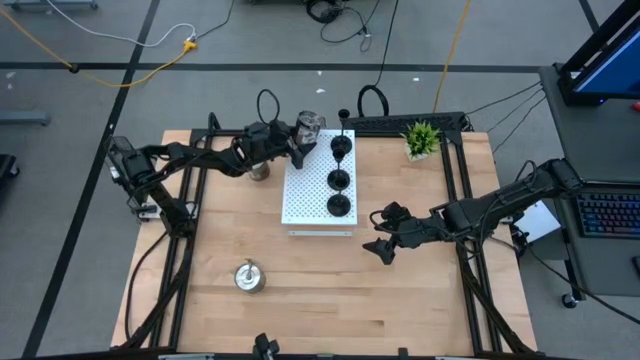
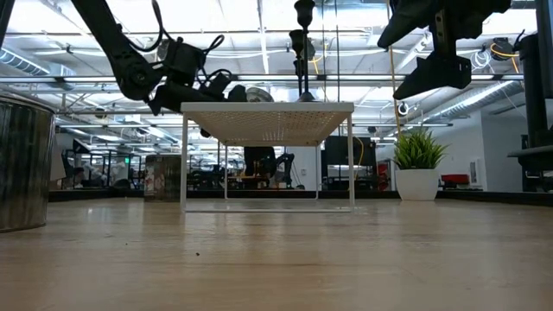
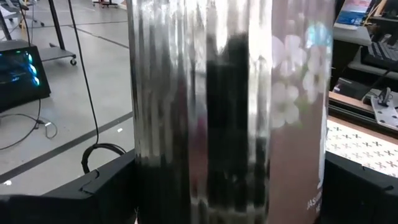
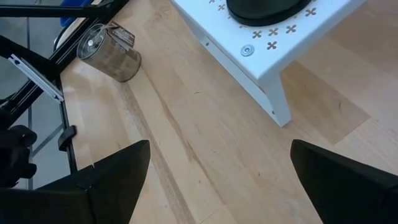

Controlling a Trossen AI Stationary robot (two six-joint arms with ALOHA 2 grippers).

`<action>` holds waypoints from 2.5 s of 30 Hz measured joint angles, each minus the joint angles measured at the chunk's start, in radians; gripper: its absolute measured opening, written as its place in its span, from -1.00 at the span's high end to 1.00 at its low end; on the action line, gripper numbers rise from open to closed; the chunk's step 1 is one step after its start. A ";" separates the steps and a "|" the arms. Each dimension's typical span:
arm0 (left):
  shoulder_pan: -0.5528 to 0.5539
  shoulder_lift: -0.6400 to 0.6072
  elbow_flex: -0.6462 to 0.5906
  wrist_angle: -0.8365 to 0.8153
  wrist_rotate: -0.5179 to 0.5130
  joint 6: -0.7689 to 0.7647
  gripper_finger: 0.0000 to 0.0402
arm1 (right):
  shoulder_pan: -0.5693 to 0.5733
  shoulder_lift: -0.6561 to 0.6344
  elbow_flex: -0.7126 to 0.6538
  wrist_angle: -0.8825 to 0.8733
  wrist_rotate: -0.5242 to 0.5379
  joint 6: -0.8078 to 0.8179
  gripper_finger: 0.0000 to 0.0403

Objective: Pick & Place candle stick holders
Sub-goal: Put the bottom right brown scented candle on the shelf, then put the top brown scented candle on the shelf aligned with the other brown scented candle

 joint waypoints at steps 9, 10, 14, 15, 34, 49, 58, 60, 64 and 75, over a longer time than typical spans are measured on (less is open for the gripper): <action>-0.004 -0.012 0.000 -0.067 0.000 -0.004 -0.92 | 0.000 0.000 0.000 0.001 -0.002 -0.003 -0.88; -0.004 -0.012 0.000 -0.067 0.000 -0.009 -0.91 | 0.000 0.000 0.000 0.001 -0.002 -0.003 -0.88; -0.004 -0.012 0.000 -0.066 0.000 -0.024 -0.88 | 0.002 0.000 0.000 0.001 -0.005 -0.003 -0.88; -0.004 -0.012 0.000 -0.067 0.000 -0.024 -0.89 | 0.003 0.000 0.000 0.000 -0.006 -0.003 -0.88; -0.029 -0.008 -0.003 -0.001 0.033 0.006 -0.97 | 0.003 0.000 0.000 0.001 -0.010 -0.004 -0.88; -0.027 -0.008 -0.003 0.038 0.028 0.082 -0.97 | 0.003 0.001 0.000 0.031 -0.009 0.001 -0.88; -0.025 -0.055 -0.003 0.047 0.047 0.119 -0.97 | 0.003 0.001 0.000 0.031 -0.008 0.019 -0.88; -0.019 -0.086 -0.003 0.015 0.046 0.134 -0.97 | 0.003 0.001 0.000 0.031 -0.008 0.019 -0.88; -0.015 -0.131 -0.002 -0.004 0.046 0.135 -0.97 | 0.003 0.001 0.000 0.031 -0.009 0.017 -0.88; -0.014 -0.248 -0.002 0.003 0.052 0.159 -0.97 | 0.003 0.001 0.000 0.031 -0.010 0.004 -0.88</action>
